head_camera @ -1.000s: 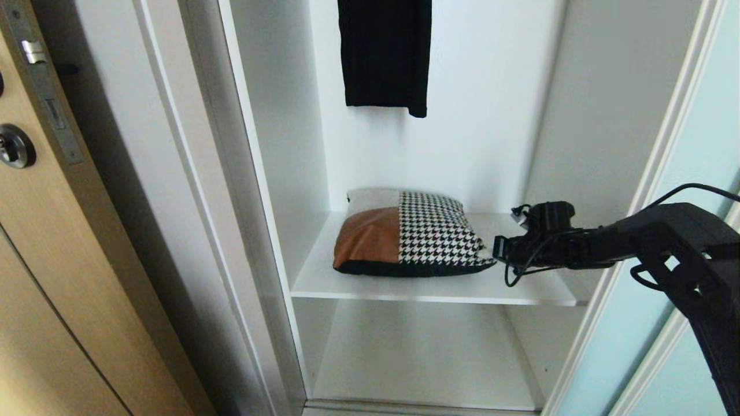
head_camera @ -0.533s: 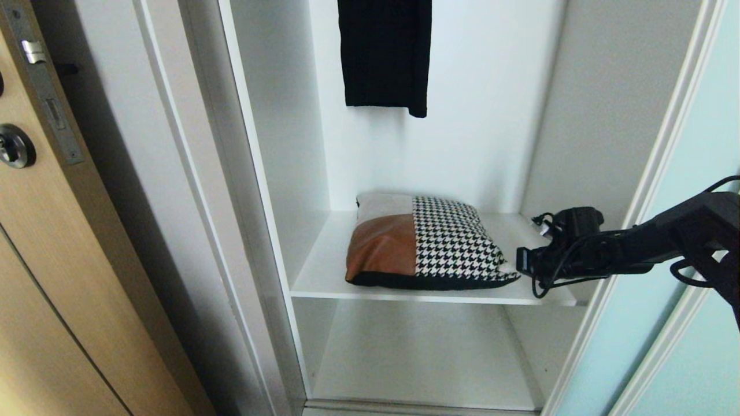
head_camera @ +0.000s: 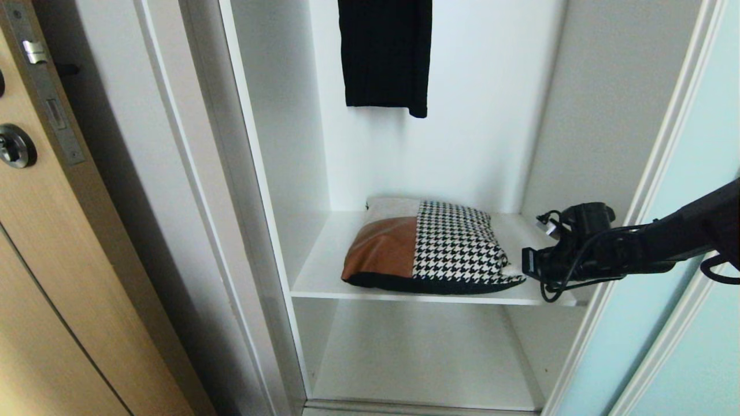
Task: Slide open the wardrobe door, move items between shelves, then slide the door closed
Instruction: Place the pillow on the lower shelf
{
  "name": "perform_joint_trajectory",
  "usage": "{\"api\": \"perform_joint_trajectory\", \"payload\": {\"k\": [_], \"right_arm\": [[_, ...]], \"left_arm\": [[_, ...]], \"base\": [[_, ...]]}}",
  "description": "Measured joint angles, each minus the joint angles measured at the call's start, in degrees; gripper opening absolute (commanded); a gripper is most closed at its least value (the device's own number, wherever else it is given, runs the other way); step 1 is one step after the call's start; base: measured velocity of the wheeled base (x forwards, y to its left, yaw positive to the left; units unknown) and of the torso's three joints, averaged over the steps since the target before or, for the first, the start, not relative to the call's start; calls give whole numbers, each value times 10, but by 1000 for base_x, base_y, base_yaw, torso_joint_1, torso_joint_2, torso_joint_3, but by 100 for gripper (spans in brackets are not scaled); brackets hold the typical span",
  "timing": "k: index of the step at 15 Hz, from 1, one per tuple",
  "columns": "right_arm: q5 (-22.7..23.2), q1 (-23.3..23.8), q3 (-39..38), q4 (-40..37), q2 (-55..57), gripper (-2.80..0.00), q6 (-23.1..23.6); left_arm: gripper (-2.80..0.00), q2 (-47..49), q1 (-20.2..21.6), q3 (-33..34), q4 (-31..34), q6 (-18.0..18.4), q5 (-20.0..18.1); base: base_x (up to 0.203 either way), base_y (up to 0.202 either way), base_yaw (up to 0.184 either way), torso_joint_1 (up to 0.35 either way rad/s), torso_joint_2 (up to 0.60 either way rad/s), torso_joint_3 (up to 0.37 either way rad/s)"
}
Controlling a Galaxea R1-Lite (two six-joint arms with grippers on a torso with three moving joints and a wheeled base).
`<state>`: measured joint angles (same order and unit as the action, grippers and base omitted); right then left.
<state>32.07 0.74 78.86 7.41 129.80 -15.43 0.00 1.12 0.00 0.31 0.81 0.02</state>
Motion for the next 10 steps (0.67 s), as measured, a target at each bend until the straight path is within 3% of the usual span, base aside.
{"api": "perform_joint_trajectory", "payload": {"k": [5,10], "right_arm": [[0,0,8,-24,-9,-280,-3],[1,4,4,-24,2,-280,-6]], "left_arm": [[-280,0,0,0,0,4,0],[-280,1,0,0,3,51,-5]], "base": [[0,0,0,0,0,0],[0,0,0,0,0,0]]}}
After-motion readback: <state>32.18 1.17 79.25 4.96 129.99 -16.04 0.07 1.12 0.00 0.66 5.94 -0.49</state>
